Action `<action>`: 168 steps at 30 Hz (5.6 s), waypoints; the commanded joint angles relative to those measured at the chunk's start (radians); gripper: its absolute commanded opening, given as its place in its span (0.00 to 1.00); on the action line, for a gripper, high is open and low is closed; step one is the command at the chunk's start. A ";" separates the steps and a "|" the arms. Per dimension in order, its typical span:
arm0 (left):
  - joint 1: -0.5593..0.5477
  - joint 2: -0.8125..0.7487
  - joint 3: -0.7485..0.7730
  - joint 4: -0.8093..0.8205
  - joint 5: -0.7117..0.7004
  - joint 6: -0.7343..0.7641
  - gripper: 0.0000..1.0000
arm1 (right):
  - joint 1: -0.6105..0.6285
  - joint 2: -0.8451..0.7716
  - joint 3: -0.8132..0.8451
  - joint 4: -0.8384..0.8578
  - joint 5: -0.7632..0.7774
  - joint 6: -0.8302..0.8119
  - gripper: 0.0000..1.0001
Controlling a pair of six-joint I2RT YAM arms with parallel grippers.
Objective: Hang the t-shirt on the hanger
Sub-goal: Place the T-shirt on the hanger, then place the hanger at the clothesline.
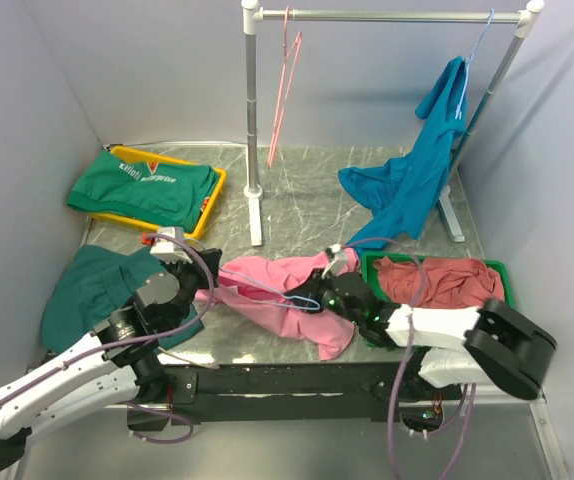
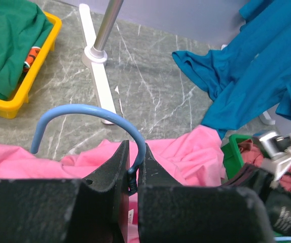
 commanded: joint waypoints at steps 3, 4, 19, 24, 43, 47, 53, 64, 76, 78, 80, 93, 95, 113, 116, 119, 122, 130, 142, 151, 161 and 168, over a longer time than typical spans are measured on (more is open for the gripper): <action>0.002 -0.023 -0.008 0.057 -0.098 0.002 0.01 | -0.033 -0.260 0.051 -0.194 0.107 -0.079 0.00; 0.003 -0.018 -0.007 0.060 -0.107 -0.004 0.01 | -0.033 -0.288 0.064 -0.225 0.116 -0.087 0.00; 0.003 0.038 0.016 0.028 -0.290 -0.085 0.01 | -0.039 -0.587 0.223 -0.746 0.223 -0.150 0.00; 0.003 0.052 0.027 0.011 -0.331 -0.093 0.01 | -0.039 -0.624 0.286 -0.851 0.245 -0.176 0.00; 0.003 0.083 0.108 0.151 -0.196 0.135 0.01 | -0.041 -0.265 0.865 -0.989 0.122 -0.435 0.00; 0.003 0.077 0.166 0.195 -0.106 0.241 0.01 | -0.042 -0.089 1.071 -1.043 0.007 -0.524 0.00; 0.002 0.086 0.286 0.182 0.005 0.358 0.01 | -0.047 0.063 1.344 -1.109 -0.096 -0.541 0.00; -0.001 0.086 0.415 0.191 0.275 0.470 0.01 | -0.044 0.243 1.697 -1.218 -0.125 -0.556 0.00; -0.001 0.054 0.530 0.140 0.232 0.508 0.01 | -0.110 0.197 1.506 -1.164 -0.108 -0.558 0.02; -0.001 0.074 0.591 0.136 0.240 0.519 0.01 | -0.110 0.183 1.515 -1.153 -0.142 -0.564 0.09; -0.001 0.120 0.684 0.116 0.227 0.528 0.01 | -0.110 0.171 1.545 -1.164 -0.146 -0.573 0.13; -0.001 0.279 0.668 -0.062 0.158 0.441 0.01 | -0.108 -0.274 1.065 -0.968 -0.004 -0.599 0.90; -0.001 0.275 0.630 -0.053 0.178 0.426 0.01 | -0.107 -0.386 0.922 -0.949 -0.027 -0.643 0.91; -0.001 0.374 0.620 -0.024 0.302 0.361 0.01 | 0.143 -0.349 0.751 -1.099 0.082 -0.759 0.83; -0.001 0.384 0.625 -0.023 0.318 0.358 0.01 | 0.157 -0.336 0.728 -1.090 0.127 -0.739 0.62; -0.001 0.391 0.627 -0.015 0.332 0.355 0.01 | 0.160 -0.371 0.670 -1.037 0.177 -0.700 0.31; -0.001 0.408 0.633 -0.015 0.347 0.344 0.01 | 0.160 -0.403 0.625 -1.014 0.171 -0.677 0.34; -0.001 0.439 0.637 0.002 0.376 0.340 0.01 | 0.163 -0.395 0.601 -1.024 0.148 -0.667 0.37; -0.003 0.474 0.643 0.025 0.411 0.326 0.02 | 0.174 -0.443 0.509 -0.983 0.176 -0.567 0.00; -0.003 0.473 0.625 0.030 0.381 0.298 0.73 | 0.191 -0.651 0.294 -0.914 0.314 -0.407 0.00; -0.003 0.397 0.622 0.040 0.304 0.297 0.99 | 0.193 -0.808 0.228 -1.030 0.479 -0.230 0.00; -0.003 0.355 0.642 0.022 0.290 0.281 0.99 | 0.193 -0.767 0.378 -1.233 0.676 -0.076 0.00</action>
